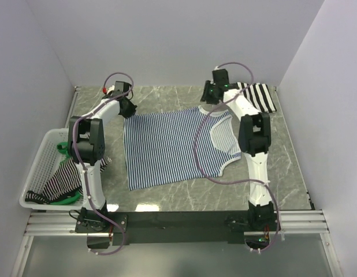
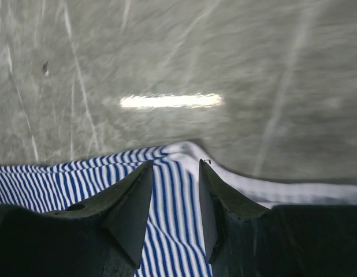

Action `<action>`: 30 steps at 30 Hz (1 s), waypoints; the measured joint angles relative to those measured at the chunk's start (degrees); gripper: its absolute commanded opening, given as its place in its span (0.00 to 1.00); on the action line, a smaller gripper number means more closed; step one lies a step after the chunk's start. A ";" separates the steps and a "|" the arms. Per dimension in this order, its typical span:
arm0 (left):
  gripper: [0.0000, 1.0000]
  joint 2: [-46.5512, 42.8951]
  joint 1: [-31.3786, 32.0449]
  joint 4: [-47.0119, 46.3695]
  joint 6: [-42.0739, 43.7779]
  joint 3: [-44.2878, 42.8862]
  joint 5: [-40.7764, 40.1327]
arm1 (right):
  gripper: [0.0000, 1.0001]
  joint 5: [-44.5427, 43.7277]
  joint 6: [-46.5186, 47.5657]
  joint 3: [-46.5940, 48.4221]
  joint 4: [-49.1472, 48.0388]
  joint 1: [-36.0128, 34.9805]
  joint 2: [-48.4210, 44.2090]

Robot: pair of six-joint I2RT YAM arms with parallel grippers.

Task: Fold and stack the tank tops
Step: Fold the tank top

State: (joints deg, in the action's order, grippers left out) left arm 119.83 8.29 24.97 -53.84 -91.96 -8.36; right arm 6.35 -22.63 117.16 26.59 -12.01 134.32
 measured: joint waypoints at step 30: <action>0.01 6.19 -3.06 1.44 1.62 -5.86 0.57 | 0.50 -2.43 4.48 13.73 7.52 -3.78 10.49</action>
State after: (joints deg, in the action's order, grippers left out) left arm 126.02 5.23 26.41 -52.23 -97.82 -7.79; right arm 3.92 -18.15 130.89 34.11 -15.79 144.81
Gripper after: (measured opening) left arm 0.014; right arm 0.506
